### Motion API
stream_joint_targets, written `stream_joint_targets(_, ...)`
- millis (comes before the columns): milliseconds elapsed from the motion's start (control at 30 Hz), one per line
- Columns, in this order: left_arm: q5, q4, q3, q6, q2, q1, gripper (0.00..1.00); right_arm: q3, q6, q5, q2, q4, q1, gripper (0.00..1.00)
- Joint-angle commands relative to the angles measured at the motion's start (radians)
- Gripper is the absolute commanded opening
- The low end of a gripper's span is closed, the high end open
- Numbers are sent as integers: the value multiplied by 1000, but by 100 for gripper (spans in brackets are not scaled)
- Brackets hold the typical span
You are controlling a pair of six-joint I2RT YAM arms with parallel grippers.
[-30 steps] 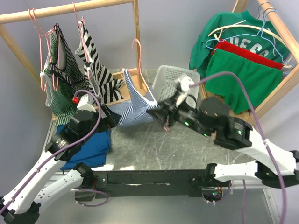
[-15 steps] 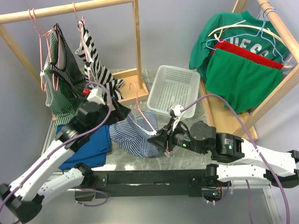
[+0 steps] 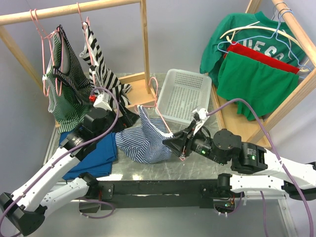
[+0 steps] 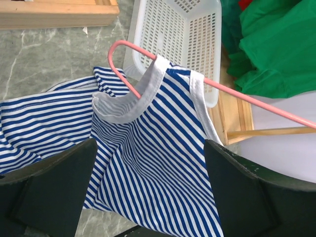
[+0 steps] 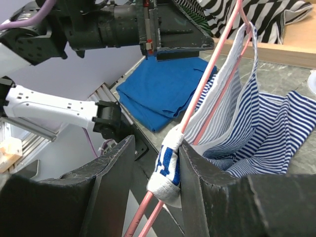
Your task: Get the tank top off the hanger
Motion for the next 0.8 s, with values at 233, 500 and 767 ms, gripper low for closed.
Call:
stream_joint_targets(233,50,144,6,3,66,3,99,26,10,-52,39,23,6,0)
stream_joint_targets(500,35,107,22,23,120,3,56,23,14,-35,41,30,8,0)
stream_joint_targets(767,25,101,-4,32,119,3,39,33,11,-29,28,18,8,0)
